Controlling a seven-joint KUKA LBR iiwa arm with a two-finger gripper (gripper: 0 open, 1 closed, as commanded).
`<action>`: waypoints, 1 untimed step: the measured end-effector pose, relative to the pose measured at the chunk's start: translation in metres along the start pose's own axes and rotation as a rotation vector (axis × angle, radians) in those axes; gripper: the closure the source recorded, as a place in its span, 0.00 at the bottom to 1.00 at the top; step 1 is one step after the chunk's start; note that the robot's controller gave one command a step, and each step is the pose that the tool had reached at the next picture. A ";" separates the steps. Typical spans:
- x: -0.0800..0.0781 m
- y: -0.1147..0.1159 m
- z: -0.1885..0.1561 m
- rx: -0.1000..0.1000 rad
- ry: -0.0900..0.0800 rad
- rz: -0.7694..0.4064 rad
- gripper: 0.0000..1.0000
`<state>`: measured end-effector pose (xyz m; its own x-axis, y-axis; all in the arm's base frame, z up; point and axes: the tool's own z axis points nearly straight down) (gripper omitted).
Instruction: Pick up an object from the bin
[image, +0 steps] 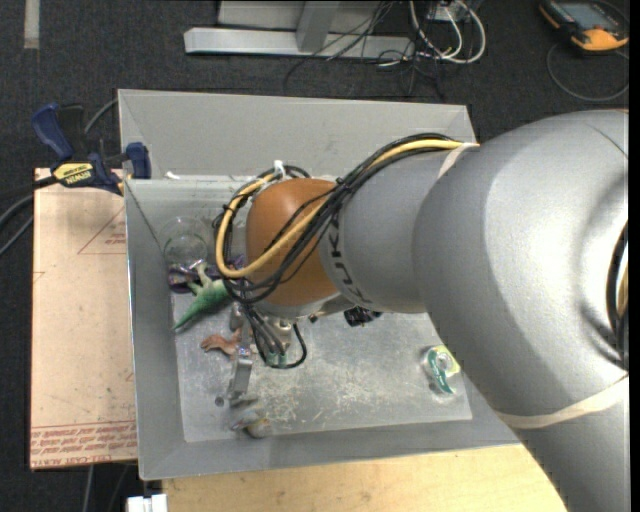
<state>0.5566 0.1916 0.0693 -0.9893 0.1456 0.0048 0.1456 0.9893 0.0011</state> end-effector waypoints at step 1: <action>-0.008 -0.019 -0.001 -0.001 -0.007 -0.056 0.00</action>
Offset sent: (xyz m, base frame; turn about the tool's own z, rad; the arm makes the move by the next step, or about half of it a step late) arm 0.0000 0.0000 0.0000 0.0000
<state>0.5617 0.1715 0.0699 -0.9959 0.0904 -0.0023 0.0903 0.9959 0.0023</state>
